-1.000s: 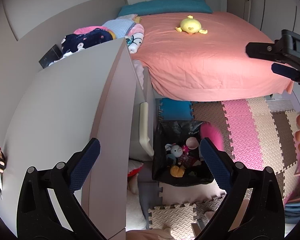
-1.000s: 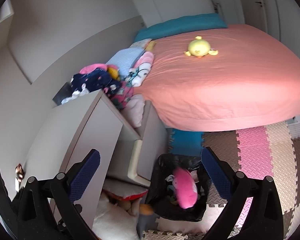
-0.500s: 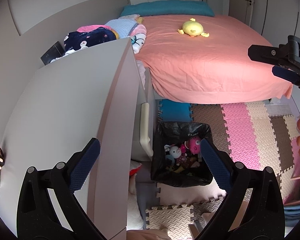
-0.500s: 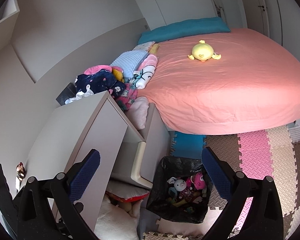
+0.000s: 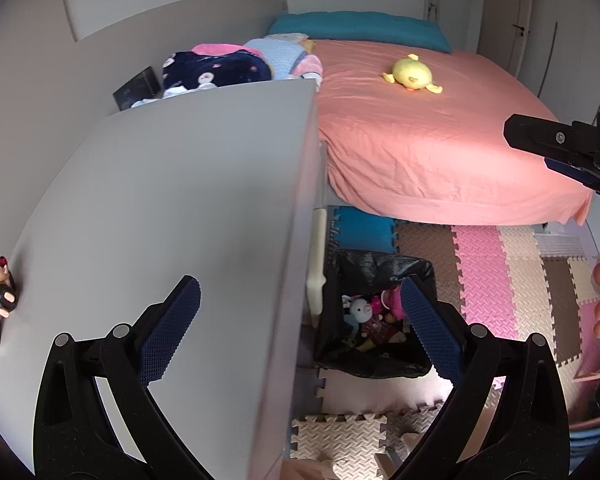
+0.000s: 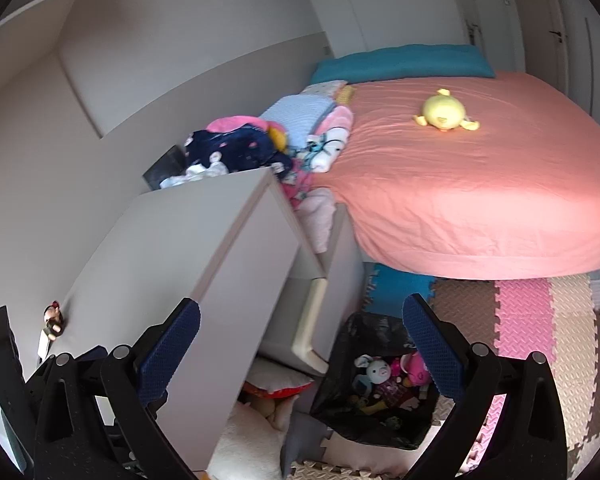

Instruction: Collect trash

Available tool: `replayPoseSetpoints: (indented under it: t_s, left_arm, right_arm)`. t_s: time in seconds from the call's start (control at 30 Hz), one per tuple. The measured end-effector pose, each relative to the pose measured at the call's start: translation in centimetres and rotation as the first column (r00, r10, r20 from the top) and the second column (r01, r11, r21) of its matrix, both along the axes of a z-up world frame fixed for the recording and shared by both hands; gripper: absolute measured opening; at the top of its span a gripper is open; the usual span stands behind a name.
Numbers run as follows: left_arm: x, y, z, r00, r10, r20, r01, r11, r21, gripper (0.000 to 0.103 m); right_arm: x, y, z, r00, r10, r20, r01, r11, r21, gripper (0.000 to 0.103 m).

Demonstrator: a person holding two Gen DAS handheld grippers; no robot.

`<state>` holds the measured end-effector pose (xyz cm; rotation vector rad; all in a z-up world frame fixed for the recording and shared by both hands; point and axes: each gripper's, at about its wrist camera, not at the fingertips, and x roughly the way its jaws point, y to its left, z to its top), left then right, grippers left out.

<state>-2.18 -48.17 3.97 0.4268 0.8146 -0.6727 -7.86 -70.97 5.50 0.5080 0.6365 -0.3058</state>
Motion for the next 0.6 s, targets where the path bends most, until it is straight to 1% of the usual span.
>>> replayPoseSetpoints:
  t_s: [0.2,0.3,0.43,0.6]
  left_arm:
    - [2.1,3.7,0.5,0.998,0.061,-0.007,-0.062,0.998,-0.03,0.097]
    - [3.3,5.8,0.8,0.995,0.097,-0.012,-0.098,0.994,-0.047,0.097]
    - [4.7,8.6,1.1,0.989,0.146,-0.022,-0.147,0.987,-0.07,0.097]
    - [6.5,12.3,1.3,0.978,0.207,-0.03,-0.209,0.974,-0.086,0.097]
  right_arm:
    - [2.5,3.5,0.7,0.997,0.077,0.002,-0.077,0.997,-0.014,0.101]
    - [3.9,5.1,1.0,0.993,0.115,0.002,-0.115,0.993,-0.001,0.101]
    - [5.6,7.8,1.8,0.987,0.159,-0.003,-0.159,0.986,-0.045,0.101]
    - [7.6,11.0,1.9,0.977,0.212,-0.019,-0.212,0.975,-0.065,0.101]
